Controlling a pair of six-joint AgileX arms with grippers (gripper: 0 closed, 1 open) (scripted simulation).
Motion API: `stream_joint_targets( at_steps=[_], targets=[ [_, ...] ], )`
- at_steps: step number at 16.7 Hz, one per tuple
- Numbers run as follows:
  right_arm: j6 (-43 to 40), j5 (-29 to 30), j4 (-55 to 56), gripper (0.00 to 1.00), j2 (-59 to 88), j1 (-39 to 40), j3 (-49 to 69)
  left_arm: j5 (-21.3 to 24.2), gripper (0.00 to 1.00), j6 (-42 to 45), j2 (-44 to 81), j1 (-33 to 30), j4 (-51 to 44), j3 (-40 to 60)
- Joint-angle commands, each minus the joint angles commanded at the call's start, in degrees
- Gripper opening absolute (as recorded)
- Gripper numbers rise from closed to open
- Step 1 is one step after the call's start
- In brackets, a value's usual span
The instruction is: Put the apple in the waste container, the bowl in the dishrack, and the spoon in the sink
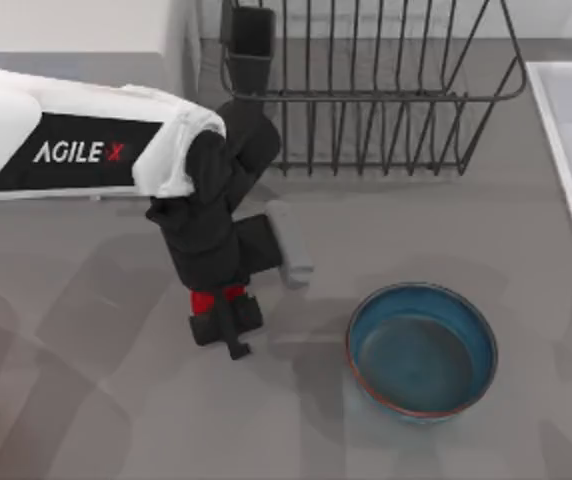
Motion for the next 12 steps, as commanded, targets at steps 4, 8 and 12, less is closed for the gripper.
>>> stream_joint_targets(
  at_steps=[4,8,12],
  targets=[
    [0.00,0.00,0.00,1.00,0.00,0.00,0.00,0.00,0.00,0.00,0.00,0.00,0.00,0.00],
    [0.00,0.00,0.00,1.00,0.00,0.00,0.00,-0.54,0.00,0.45,-0.83,0.16,-0.92,1.21],
    [0.00,0.00,0.00,1.00,0.00,0.00,0.00,-0.50,0.00,0.32,-3.31,0.14,-10.04,7.15]
  ],
)
